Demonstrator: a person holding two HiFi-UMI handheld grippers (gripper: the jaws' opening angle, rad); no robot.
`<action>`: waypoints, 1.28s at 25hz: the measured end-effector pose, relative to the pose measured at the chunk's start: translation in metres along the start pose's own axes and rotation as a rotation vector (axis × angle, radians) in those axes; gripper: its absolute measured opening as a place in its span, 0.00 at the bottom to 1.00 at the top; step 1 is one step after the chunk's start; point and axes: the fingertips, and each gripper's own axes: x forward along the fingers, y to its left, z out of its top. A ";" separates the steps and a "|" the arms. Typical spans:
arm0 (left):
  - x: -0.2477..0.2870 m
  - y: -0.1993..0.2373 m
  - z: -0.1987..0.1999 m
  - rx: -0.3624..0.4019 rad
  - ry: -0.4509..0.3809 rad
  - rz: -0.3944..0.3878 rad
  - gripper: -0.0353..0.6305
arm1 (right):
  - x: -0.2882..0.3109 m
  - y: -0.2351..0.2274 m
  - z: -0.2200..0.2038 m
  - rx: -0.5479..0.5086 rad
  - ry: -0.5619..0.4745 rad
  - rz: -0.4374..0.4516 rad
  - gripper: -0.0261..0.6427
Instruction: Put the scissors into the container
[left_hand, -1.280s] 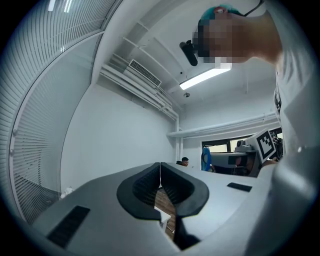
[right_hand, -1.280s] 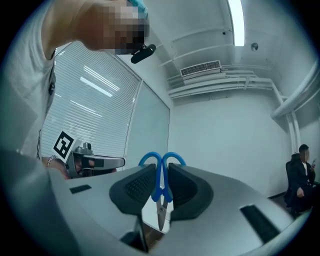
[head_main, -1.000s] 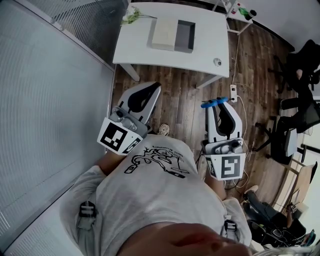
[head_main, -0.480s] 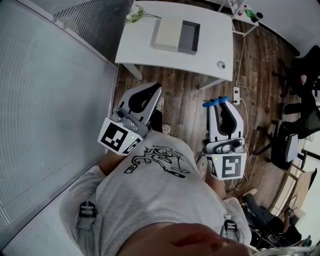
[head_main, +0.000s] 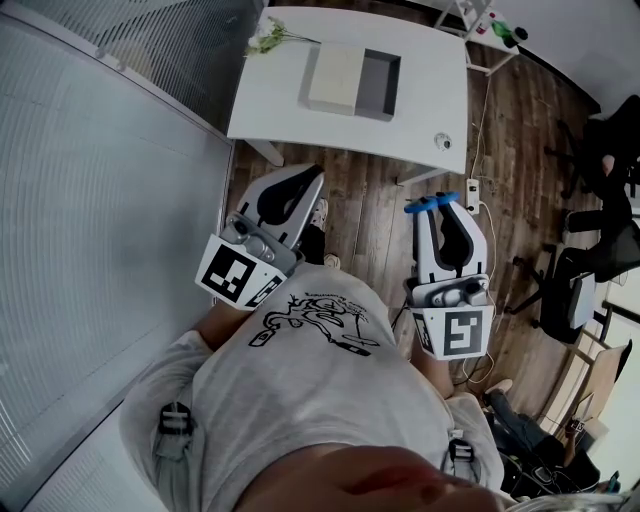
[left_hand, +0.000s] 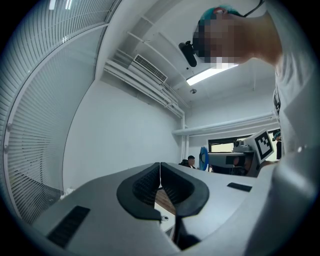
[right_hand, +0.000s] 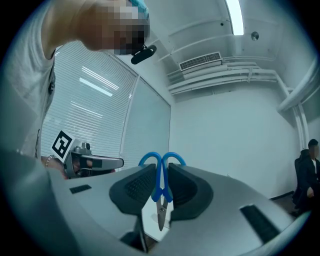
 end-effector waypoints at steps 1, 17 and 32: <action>0.003 0.004 0.000 -0.001 0.001 0.000 0.09 | 0.005 -0.002 0.000 0.000 0.001 0.000 0.17; 0.062 0.095 0.020 0.004 -0.004 -0.030 0.09 | 0.110 -0.027 0.014 -0.024 0.005 -0.006 0.17; 0.106 0.168 0.029 -0.005 0.004 -0.050 0.09 | 0.196 -0.044 0.021 -0.035 0.015 0.004 0.17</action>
